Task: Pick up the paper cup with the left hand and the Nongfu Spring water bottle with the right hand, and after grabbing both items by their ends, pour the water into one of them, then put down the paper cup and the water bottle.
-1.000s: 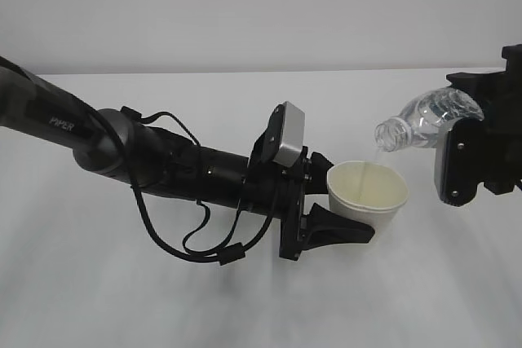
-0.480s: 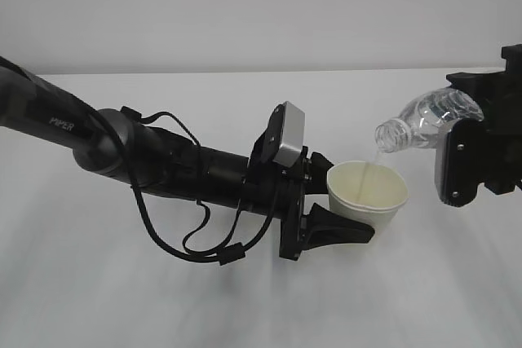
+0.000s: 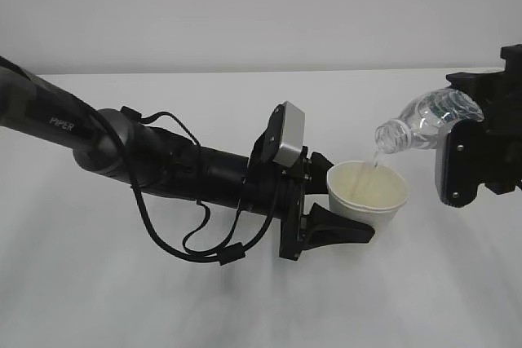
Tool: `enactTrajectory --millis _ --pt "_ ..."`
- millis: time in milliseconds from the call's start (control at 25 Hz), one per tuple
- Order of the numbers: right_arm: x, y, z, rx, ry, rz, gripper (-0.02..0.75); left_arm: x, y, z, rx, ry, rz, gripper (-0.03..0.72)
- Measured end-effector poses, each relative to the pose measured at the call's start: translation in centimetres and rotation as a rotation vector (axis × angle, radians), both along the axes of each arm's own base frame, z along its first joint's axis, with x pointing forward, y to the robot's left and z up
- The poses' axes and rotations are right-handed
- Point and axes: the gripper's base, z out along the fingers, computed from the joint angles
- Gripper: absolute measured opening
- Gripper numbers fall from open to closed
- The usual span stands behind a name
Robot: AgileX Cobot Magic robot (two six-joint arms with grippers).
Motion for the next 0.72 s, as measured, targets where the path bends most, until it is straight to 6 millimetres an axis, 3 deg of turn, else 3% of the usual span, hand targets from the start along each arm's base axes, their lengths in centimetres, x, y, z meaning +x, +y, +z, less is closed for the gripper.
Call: enactTrajectory --millis 720 --pt "0.00 0.00 0.00 -0.003 0.000 0.001 0.428 0.00 0.00 0.00 0.000 0.000 0.000 0.482"
